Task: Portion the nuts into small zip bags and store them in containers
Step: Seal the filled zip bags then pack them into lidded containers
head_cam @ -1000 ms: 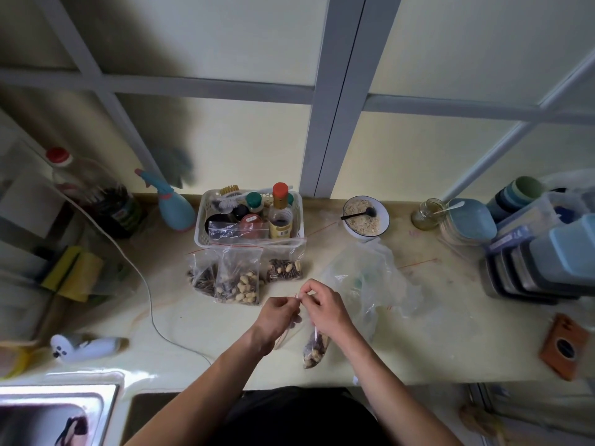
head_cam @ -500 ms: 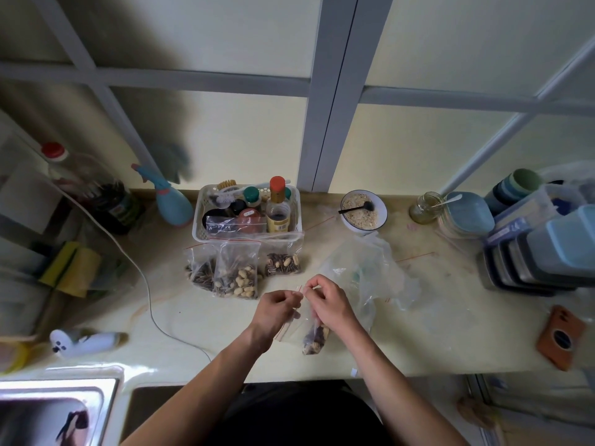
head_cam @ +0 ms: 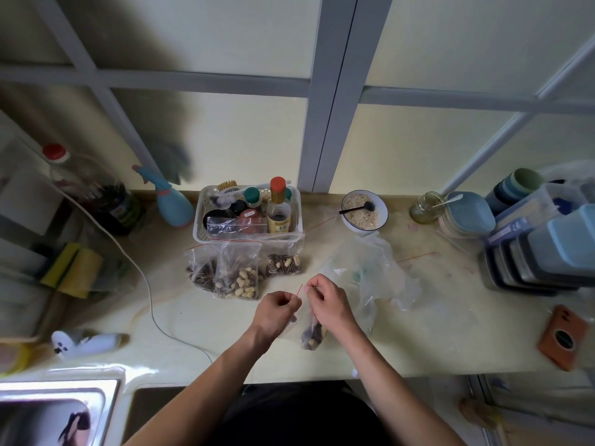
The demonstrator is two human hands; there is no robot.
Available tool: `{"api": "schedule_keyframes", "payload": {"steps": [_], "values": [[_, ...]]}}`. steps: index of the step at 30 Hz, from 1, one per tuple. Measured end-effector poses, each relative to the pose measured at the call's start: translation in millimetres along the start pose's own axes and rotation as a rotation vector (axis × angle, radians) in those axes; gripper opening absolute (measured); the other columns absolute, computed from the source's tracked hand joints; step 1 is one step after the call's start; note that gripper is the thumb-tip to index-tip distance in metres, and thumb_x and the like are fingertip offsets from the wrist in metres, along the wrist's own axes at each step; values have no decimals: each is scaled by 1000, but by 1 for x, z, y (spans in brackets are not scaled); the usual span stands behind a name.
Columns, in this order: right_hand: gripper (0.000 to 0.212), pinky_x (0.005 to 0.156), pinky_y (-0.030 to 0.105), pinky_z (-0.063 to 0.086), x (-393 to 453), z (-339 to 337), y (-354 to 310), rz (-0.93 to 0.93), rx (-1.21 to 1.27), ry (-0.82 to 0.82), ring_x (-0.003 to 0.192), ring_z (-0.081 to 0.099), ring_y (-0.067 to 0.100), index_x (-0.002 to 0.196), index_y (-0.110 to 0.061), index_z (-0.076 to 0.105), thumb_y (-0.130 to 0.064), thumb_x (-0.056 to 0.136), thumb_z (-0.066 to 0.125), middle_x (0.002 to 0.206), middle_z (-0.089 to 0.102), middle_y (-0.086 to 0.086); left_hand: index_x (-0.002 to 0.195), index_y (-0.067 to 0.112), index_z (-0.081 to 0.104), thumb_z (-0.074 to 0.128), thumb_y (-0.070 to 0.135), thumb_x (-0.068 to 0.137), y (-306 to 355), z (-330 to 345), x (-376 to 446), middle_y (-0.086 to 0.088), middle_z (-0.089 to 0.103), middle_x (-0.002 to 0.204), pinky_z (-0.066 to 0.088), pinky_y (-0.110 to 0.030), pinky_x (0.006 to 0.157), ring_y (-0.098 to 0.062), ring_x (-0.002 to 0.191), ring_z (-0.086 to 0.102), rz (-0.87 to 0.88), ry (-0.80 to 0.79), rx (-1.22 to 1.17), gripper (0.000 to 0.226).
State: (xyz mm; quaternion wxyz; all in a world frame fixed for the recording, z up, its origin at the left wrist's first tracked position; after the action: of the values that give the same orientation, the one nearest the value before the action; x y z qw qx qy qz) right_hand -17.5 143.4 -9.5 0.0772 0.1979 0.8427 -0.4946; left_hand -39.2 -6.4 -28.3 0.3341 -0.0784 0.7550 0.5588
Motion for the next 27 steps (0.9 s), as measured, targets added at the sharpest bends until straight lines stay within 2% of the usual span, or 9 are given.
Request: {"api": "schedule_keyframes", "payload": {"steps": [4, 7, 11, 14, 21, 27], "values": [[15, 64, 35, 51, 4, 0, -1, 3, -1, -7, 52, 63, 16, 82, -22, 57, -24, 96, 55, 60, 65, 2, 69, 11, 61, 60, 18, 88, 1, -1, -1, 1, 59, 62, 44, -24, 60, -10, 56, 59, -12, -11, -5, 20], [15, 59, 32, 50, 2, 6, -2, 0, 28, -46, 48, 60, 15, 81, -23, 58, -22, 97, 55, 58, 63, 2, 65, 12, 57, 54, 16, 88, -1, -3, -1, 0, 57, 64, 44, -26, 61, -13, 59, 59, -1, -21, -3, 24], [15, 54, 31, 49, 1, 14, -5, -13, 51, -91, 44, 56, 15, 82, -21, 59, -23, 96, 58, 57, 62, 3, 71, 11, 57, 51, 20, 87, -3, -5, -2, 0, 60, 67, 44, -26, 59, -12, 60, 61, -3, -3, -3, 20], [13, 50, 25, 47, 1, 14, -10, -25, 70, -108, 44, 56, 14, 84, -18, 61, -20, 96, 60, 56, 60, 3, 77, 10, 61, 54, 24, 85, -6, -9, -1, 2, 64, 70, 46, -28, 61, -13, 60, 63, -5, 19, -20, 18], [13, 52, 26, 45, 0, 14, -8, -37, 31, -98, 47, 59, 12, 83, -16, 61, -23, 95, 62, 57, 61, 3, 70, 13, 60, 54, 28, 89, -4, -7, 3, 4, 63, 64, 45, -27, 64, -10, 59, 61, 35, 17, 29, 25], [13, 64, 37, 51, 3, 10, -2, -45, -26, 2, 54, 61, 15, 82, -22, 57, -29, 93, 57, 63, 65, -1, 73, 12, 62, 57, 20, 91, -3, -4, 4, 2, 62, 66, 45, -24, 61, -11, 57, 60, 11, -3, 23, 21]]}}
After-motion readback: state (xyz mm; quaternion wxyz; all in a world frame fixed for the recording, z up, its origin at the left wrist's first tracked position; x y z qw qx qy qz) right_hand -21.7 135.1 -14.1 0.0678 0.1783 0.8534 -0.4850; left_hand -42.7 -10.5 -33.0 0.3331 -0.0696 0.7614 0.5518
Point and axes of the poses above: each hand's wrist, its own x-axis towards the middle knuckle, its own z-axis out of the palm, y = z × x, the point moved 5 cm from there along x, towards the middle knuckle
